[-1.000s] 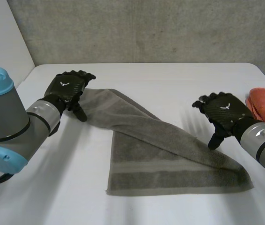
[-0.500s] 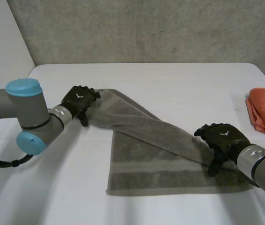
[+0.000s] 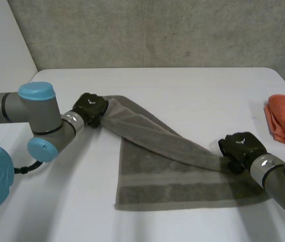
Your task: Fold the laundry.
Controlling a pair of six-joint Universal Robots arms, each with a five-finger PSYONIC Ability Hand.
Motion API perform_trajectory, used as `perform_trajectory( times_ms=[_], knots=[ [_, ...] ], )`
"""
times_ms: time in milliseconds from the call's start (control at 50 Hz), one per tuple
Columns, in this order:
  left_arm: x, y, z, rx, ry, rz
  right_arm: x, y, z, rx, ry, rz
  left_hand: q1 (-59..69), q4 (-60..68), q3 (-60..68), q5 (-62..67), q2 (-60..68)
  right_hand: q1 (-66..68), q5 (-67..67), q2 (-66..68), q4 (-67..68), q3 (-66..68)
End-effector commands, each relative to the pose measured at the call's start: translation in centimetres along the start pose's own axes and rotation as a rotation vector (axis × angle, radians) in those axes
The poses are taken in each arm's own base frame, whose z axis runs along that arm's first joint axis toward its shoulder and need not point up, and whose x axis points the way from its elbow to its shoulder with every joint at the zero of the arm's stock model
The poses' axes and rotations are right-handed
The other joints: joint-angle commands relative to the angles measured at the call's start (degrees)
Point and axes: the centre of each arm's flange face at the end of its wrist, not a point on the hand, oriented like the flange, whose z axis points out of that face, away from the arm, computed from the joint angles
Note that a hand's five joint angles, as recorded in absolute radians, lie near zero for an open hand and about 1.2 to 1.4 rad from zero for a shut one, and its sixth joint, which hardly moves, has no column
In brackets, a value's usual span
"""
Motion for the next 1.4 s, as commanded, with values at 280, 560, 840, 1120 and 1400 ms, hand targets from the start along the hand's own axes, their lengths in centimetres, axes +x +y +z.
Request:
perform_trajectory(
  times_ms=[280, 560, 840, 1120, 1400],
  knots=[
    [-10.3, -16.9, -3.4, 0.514, -0.520, 0.082, 4.9, -22.4, -1.3, 0.688, 0.343, -0.162, 15.3, 11.6, 12.2, 14.3, 11.8, 24.4, 13.8, 12.8, 12.2, 12.5],
    [-4.4, -11.0, -13.0, 0.263, -0.402, 0.009, -2.0, -15.6, -3.8, 0.497, 0.133, -0.255, 15.3, 11.6, 12.2, 14.3, 11.8, 24.4, 13.8, 12.8, 12.2, 12.5],
    [5.5, -1.5, -19.7, -0.211, -0.090, -0.031, -6.8, -3.3, -3.5, 0.058, -0.106, -0.419, -22.4, -26.2, -25.5, -23.5, -25.9, 24.4, 13.8, 12.8, 12.2, 12.5],
    [-1.4, -6.3, -16.7, -0.028, -0.138, -0.110, -6.1, -3.0, -3.5, 0.064, -0.101, -0.402, -39.0, -42.8, -42.1, -40.1, -42.5, 24.4, 13.8, 12.8, 12.2, 12.5],
    [-1.1, -0.2, -10.1, -0.228, -0.003, -0.196, -4.1, -2.5, -3.4, 0.064, -0.096, -0.361, -34.5, -38.2, -37.5, -35.5, -38.0, 24.4, 13.8, 12.8, 12.2, 12.5]
  ],
)
